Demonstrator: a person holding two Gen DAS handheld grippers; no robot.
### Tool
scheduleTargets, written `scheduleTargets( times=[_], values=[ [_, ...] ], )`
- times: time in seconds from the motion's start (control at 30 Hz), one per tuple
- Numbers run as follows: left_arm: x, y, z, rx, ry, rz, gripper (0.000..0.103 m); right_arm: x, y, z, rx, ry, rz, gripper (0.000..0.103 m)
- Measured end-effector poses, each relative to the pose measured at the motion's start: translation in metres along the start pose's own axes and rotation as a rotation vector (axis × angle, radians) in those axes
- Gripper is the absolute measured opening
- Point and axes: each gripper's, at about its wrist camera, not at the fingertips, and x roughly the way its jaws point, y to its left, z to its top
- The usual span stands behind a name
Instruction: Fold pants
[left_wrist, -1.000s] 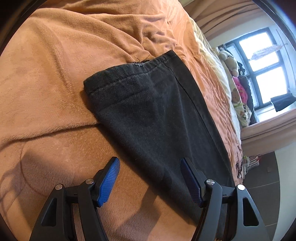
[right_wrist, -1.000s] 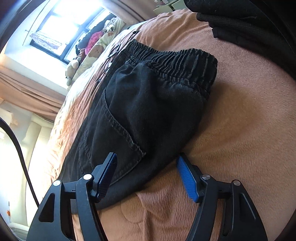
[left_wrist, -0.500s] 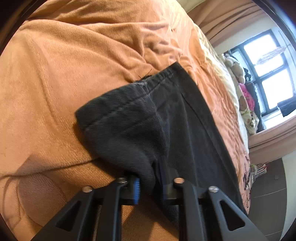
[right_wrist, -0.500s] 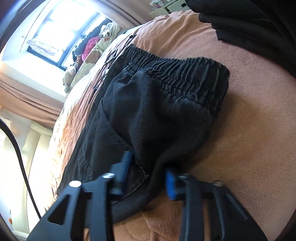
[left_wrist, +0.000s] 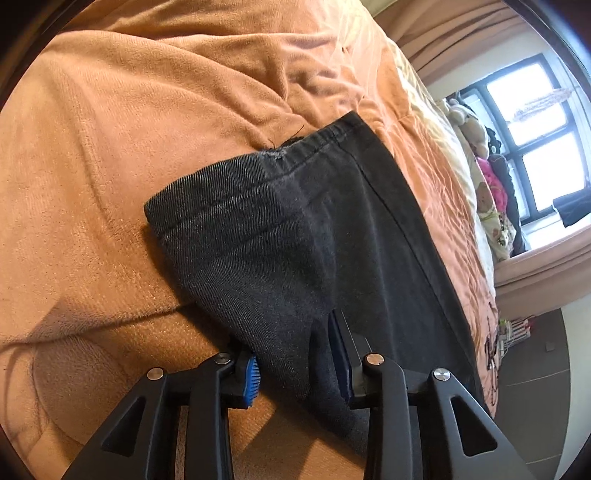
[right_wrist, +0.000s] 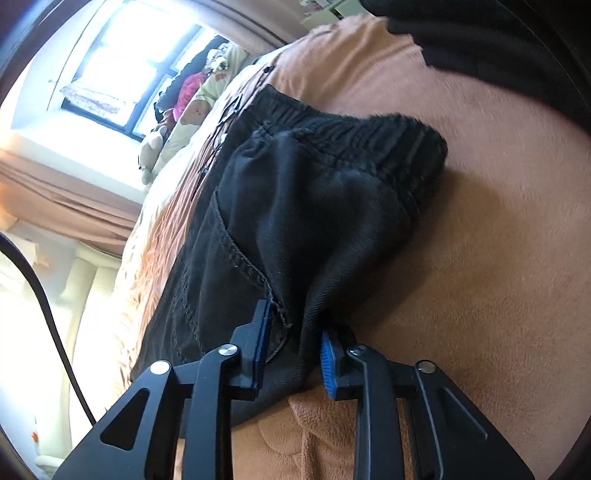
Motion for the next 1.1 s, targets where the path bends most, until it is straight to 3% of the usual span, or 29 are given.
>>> scheduleTargets(
  times=[0.1, 0.13, 0.17, 0.2, 0.3, 0.33, 0.47, 0.8, 1.1],
  values=[
    [0.002, 0.0, 0.001, 0.005, -0.012, -0.001, 0.034, 0.002, 0.002, 0.008, -0.002, 0.003, 0.006, 0.03],
    [0.003, -0.001, 0.002, 0.012, -0.018, 0.011, 0.031, 0.004, 0.003, 0.01, -0.002, 0.003, 0.011, 0.03],
    [0.004, -0.002, 0.003, 0.021, -0.026, 0.03, 0.019, 0.005, 0.003, 0.01, -0.003, 0.001, 0.016, 0.03],
    [0.005, -0.002, 0.004, 0.026, -0.028, 0.044, 0.014, 0.008, 0.002, 0.011, -0.003, -0.003, 0.021, 0.03],
    [0.004, 0.0, 0.007, 0.01, -0.034, 0.035, 0.009, 0.012, 0.005, 0.014, -0.013, -0.02, 0.02, 0.023],
    [0.001, -0.002, 0.008, 0.016, -0.038, 0.037, 0.008, 0.013, 0.007, 0.015, -0.017, -0.022, 0.02, 0.014],
    [-0.02, -0.014, 0.014, 0.032, -0.08, 0.006, 0.006, -0.008, 0.024, 0.013, -0.055, -0.076, 0.055, 0.005],
    [-0.087, -0.043, 0.025, 0.076, -0.169, -0.031, 0.005, -0.057, 0.068, 0.01, -0.123, -0.111, 0.104, 0.004],
    [-0.132, -0.027, 0.011, 0.074, -0.188, -0.026, 0.005, -0.085, 0.053, 0.006, -0.127, -0.084, 0.128, 0.004]
  ],
)
